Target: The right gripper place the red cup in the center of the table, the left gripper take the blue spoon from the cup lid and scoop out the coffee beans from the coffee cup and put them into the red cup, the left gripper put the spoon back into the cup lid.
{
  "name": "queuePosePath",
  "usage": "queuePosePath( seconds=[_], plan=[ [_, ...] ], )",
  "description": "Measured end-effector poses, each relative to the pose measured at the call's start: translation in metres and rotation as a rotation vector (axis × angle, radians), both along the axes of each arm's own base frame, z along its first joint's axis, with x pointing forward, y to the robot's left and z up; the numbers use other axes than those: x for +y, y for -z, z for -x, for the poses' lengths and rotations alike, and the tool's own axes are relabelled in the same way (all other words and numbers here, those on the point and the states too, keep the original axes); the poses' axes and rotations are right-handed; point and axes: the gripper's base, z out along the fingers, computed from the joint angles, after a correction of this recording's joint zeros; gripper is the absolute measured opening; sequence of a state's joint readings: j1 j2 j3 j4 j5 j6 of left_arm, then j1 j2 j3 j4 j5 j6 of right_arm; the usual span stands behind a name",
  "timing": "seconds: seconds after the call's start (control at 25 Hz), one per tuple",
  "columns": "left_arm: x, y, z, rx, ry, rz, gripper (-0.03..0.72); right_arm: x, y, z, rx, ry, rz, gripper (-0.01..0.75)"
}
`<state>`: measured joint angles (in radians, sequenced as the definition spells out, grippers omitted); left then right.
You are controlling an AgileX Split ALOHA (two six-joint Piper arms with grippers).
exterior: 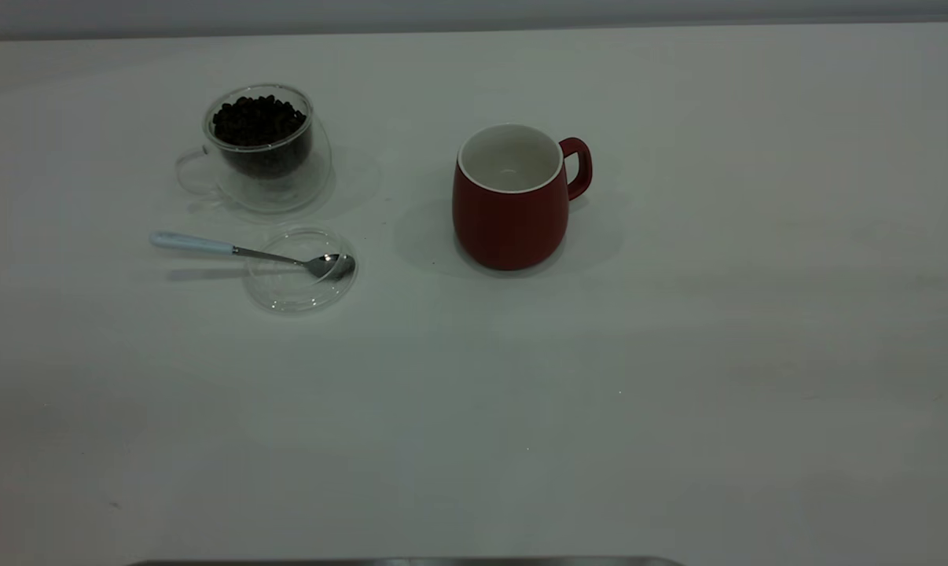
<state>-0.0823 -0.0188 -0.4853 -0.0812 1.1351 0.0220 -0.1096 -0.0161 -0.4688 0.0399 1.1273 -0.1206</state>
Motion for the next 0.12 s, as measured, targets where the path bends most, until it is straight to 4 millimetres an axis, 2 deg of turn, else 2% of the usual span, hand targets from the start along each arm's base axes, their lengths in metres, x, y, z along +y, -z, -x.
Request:
queuePosePath(
  seconds=[0.12],
  plan=[
    [0.0000,0.0000,0.0000,0.000,0.000,0.000,0.563,0.0000,0.0000,0.0000,0.000,0.000,0.000,0.591]
  ],
)
